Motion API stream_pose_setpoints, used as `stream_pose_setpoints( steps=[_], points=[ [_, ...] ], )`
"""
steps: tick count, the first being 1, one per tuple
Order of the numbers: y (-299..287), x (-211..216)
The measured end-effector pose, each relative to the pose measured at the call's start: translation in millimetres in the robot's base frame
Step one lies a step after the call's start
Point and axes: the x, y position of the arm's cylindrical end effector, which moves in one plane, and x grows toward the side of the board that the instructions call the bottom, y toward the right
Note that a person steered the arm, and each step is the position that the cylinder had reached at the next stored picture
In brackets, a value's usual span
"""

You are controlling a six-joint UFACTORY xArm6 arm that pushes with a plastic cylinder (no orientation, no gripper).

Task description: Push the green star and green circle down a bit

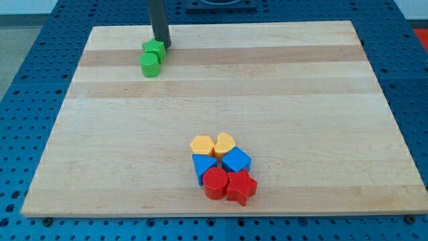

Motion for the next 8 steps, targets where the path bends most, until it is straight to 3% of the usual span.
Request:
stream_pose_setpoints(
  steps=[8],
  points=[
    [-18,83]
  ],
)
